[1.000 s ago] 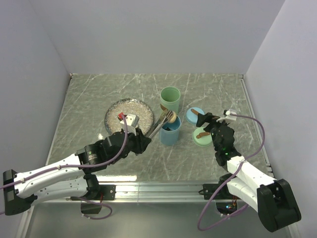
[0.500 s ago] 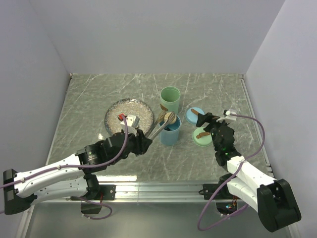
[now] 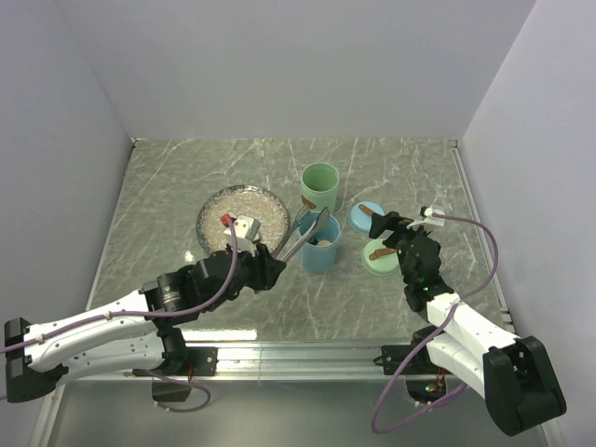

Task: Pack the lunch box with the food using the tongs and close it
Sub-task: Place the food into the lunch box, then pick up the food using the clamp

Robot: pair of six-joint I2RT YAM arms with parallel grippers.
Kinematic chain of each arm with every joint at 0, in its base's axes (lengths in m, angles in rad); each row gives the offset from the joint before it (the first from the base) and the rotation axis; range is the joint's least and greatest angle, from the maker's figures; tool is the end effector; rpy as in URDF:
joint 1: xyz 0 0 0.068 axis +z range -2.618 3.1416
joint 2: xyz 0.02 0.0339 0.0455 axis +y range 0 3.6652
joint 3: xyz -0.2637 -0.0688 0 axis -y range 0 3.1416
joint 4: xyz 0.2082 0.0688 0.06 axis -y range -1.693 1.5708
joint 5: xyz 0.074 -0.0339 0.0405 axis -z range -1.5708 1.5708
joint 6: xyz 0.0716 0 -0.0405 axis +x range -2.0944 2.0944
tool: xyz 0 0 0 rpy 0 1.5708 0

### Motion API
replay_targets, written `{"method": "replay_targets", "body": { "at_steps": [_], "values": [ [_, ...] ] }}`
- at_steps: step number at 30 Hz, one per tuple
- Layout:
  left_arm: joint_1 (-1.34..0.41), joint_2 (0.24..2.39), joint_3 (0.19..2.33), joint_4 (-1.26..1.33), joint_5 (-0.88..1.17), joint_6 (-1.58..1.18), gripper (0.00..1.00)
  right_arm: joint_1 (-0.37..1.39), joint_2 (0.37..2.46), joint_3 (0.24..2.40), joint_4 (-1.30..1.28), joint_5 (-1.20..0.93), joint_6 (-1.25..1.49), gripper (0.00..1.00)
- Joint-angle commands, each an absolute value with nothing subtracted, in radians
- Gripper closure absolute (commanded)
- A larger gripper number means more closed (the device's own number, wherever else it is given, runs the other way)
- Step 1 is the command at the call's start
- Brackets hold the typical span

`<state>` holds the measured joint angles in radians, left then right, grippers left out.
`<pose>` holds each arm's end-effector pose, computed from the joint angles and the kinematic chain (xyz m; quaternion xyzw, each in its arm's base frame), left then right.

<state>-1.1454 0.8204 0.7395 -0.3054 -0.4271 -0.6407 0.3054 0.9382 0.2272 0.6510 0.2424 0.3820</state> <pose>0.1019 -0.1530 0.2969 0.0879 0.8147 -0.3147 0.4791 0.2000 0.0450 0.2272 0.1105 0.7190 0.1465 0.6704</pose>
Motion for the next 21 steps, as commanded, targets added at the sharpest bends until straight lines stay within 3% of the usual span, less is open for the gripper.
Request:
{"method": "replay_targets", "body": {
  "at_steps": [1, 7, 16, 21],
  "values": [
    [-1.155, 0.769, 0.761, -0.265, -0.492, -0.649, 0.53, 0.311, 0.930, 0.252, 0.686, 0.247, 0.388, 0.04],
    [-1.155, 0.738, 0.793, -0.395, -0.745, -0.753, 0.54, 0.313, 0.953, 0.261, 0.696, 0.242, 0.387, 0.04],
    [-1.144, 0.903, 0.903, -0.733, -1.032, -1.024, 0.50, 0.313, 1.014, 0.284, 0.712, 0.233, 0.383, 0.04],
    [-1.026, 0.910, 0.846, -0.648, -0.933, -0.968, 0.46, 0.313, 1.008, 0.282, 0.710, 0.230, 0.382, 0.04]
  ]
}}
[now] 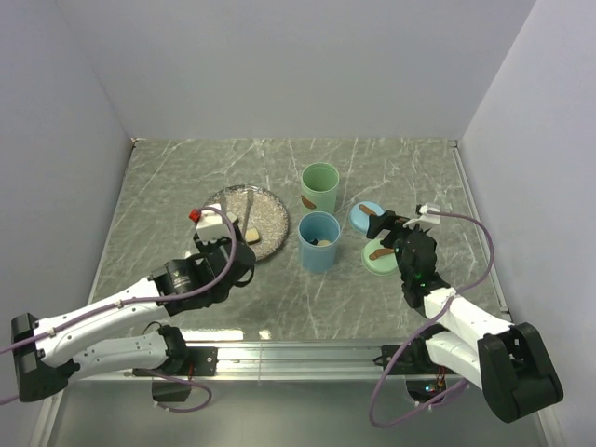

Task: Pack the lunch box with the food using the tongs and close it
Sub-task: Pick up the food using the clamp

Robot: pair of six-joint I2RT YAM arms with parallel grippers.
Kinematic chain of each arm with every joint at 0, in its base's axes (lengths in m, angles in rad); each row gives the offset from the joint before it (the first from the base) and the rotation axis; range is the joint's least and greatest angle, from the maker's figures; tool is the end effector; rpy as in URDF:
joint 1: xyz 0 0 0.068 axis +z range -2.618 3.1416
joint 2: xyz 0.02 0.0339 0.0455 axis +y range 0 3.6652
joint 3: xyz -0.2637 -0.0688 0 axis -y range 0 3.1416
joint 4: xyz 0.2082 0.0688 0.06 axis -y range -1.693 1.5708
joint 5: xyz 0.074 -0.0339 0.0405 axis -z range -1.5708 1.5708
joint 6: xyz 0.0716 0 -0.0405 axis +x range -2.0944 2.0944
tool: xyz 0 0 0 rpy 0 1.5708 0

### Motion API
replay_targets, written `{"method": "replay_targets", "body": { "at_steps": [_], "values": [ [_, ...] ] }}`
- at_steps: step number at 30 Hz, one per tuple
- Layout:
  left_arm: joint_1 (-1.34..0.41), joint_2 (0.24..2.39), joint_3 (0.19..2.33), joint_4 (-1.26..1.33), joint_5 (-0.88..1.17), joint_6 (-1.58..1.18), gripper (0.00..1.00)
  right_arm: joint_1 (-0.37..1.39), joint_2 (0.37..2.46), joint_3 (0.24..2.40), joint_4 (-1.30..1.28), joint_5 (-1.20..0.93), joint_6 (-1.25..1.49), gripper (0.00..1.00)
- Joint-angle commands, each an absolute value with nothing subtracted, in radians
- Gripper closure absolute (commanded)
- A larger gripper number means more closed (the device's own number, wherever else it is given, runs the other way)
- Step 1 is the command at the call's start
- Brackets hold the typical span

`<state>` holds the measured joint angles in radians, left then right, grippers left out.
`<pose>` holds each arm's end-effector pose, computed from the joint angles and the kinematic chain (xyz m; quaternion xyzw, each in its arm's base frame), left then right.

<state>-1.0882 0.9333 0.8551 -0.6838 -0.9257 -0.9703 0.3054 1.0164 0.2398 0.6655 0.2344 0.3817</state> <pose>0.1249 -0.1152 0.2881 -0.1269 0.8315 -0.0901 0.5332 0.2096 0.0486 0.2187 0.1061 0.7367 0.1410 0.6528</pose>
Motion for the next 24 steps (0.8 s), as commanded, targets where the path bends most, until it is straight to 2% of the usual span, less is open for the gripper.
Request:
{"method": "replay_targets", "body": {
  "at_steps": [1, 18, 24],
  "values": [
    [-0.985, 0.904, 0.829, -0.611, -0.884, -0.925, 0.47, 0.313, 1.005, 0.281, 0.709, 0.230, 0.382, 0.05],
    [-0.710, 1.009, 0.690, -0.396, -0.629, -0.798, 0.44, 0.313, 0.960, 0.262, 0.701, 0.229, 0.382, 0.04],
    [-0.690, 1.025, 0.658, -0.316, -0.595, -0.766, 0.44, 0.313, 0.965, 0.264, 0.703, 0.227, 0.382, 0.05]
  ]
}}
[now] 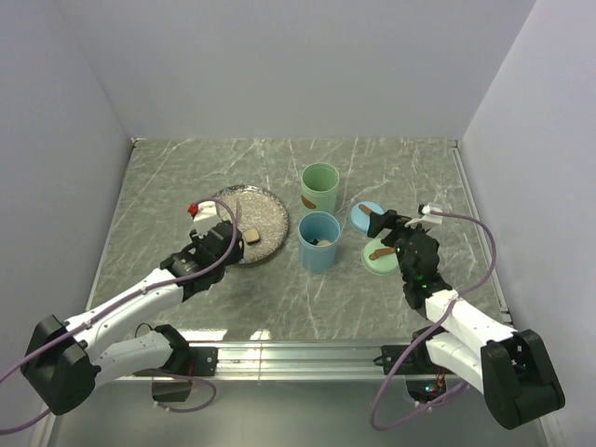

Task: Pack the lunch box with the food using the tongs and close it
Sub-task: Pick up the food using the clamp

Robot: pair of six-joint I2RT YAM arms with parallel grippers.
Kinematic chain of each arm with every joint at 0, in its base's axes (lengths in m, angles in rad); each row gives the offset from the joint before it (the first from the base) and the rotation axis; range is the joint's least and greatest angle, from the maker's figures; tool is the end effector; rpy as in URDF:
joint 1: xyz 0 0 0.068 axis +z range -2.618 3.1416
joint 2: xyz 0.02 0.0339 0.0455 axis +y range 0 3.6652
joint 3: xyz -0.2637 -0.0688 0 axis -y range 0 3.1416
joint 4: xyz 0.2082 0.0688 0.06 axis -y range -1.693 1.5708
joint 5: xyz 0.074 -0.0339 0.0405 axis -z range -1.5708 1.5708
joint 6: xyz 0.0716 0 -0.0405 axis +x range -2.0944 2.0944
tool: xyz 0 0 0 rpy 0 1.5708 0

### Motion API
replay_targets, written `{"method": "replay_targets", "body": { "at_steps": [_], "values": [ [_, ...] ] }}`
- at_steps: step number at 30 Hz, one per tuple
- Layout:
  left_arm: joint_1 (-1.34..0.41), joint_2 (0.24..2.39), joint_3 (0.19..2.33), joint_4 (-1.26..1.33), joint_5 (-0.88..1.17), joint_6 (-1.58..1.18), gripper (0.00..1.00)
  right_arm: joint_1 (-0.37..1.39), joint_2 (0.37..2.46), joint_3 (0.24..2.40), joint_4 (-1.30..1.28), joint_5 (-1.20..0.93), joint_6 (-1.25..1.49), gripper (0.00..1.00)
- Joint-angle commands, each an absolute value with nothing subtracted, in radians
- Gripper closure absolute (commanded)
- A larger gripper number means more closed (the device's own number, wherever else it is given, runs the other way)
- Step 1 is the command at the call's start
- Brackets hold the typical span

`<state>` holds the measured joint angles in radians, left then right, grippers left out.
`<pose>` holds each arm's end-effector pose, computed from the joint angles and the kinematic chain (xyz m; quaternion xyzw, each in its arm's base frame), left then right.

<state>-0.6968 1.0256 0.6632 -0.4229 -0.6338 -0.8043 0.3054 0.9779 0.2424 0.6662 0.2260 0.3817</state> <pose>0.1747 -0.0909 0.2281 -0.1663 0.8702 -0.0375 0.4623 0.2058 0.0481 0.2270 0.1046 0.7231 0.1507 0.6660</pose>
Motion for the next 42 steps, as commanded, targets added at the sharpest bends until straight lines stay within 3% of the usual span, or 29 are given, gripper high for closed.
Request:
{"method": "replay_targets", "body": {
  "at_steps": [1, 25, 37, 42],
  "values": [
    [-0.687, 1.026, 0.655, -0.305, -0.586, -0.755, 0.44, 0.313, 0.966, 0.264, 0.703, 0.227, 0.382, 0.05],
    [-0.641, 1.163, 0.649, -0.299, -0.558, -0.764, 0.47, 0.313, 0.986, 0.273, 0.701, 0.225, 0.383, 0.04],
    [-0.641, 1.052, 0.624, -0.328, -0.514, -0.769, 0.60, 0.313, 0.983, 0.273, 0.696, 0.227, 0.383, 0.04],
    [-0.641, 1.029, 0.627, -0.344, -0.518, -0.769, 0.71, 0.311, 0.976, 0.270, 0.693, 0.227, 0.383, 0.05]
  ]
}}
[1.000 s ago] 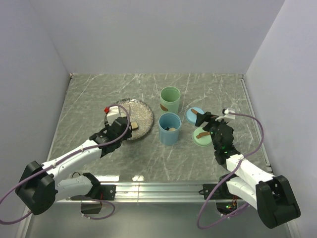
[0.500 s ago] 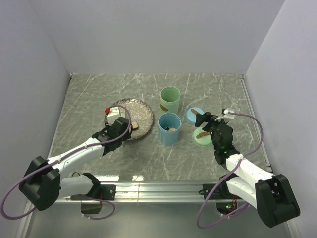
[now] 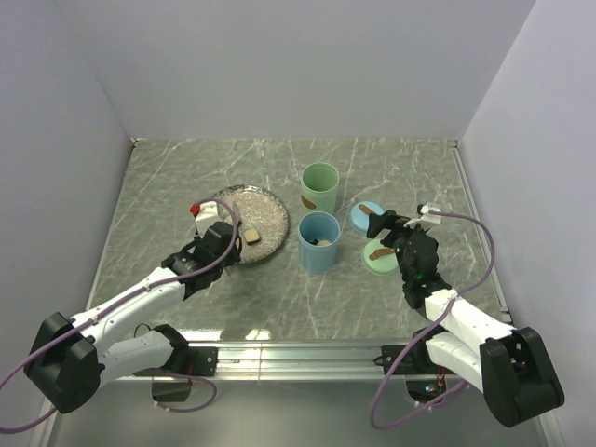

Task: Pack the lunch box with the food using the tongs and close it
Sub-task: Pick up the food using the clamp

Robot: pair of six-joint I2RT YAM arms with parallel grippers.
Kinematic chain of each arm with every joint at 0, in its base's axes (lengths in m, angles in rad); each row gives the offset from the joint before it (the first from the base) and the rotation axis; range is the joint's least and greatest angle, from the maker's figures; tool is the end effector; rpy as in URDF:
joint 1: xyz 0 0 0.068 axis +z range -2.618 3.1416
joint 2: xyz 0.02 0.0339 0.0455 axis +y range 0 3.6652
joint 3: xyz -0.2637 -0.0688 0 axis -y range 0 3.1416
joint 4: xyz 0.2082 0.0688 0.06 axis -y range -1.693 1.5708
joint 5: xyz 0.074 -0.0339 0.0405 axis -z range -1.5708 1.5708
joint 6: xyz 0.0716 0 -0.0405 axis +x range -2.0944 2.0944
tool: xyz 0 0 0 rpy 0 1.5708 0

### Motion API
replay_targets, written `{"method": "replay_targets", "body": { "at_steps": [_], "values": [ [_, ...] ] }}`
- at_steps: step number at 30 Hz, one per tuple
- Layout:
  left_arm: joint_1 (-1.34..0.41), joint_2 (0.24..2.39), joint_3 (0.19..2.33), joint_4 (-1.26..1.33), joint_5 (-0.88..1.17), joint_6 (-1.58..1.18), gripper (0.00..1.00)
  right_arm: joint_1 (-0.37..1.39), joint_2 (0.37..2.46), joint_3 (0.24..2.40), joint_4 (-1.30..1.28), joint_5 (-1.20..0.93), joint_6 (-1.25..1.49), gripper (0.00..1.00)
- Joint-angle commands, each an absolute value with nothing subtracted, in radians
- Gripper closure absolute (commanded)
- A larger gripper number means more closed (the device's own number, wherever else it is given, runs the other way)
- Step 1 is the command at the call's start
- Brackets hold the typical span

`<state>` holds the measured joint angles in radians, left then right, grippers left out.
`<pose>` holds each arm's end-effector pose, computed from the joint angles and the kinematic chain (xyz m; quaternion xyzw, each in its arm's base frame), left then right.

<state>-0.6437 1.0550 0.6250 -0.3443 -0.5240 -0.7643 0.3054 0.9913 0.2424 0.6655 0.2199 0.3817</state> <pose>0.1826 -0.0922 0.2155 -0.1539 0.8826 -0.0605 0.4400 0.2072 0.0489 0.2244 0.1021 0.7282 0.1506 0.6608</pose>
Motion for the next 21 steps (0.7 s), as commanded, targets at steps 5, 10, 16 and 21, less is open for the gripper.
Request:
{"method": "replay_targets", "body": {
  "at_steps": [5, 10, 16, 21],
  "values": [
    [-0.641, 1.006, 0.644, -0.351, -0.529, -0.764, 0.75, 0.313, 0.963, 0.265, 0.690, 0.229, 0.385, 0.04],
    [-0.641, 0.962, 0.667, -0.353, -0.520, -0.749, 0.76, 0.313, 0.960, 0.265, 0.689, 0.230, 0.385, 0.04],
    [-0.641, 0.931, 0.689, -0.351, -0.512, -0.736, 0.77, 0.313, 0.966, 0.265, 0.692, 0.229, 0.387, 0.04],
    [-0.643, 0.923, 0.710, -0.328, -0.483, -0.718, 0.77, 0.313, 0.977, 0.270, 0.693, 0.230, 0.385, 0.05]
  ]
}}
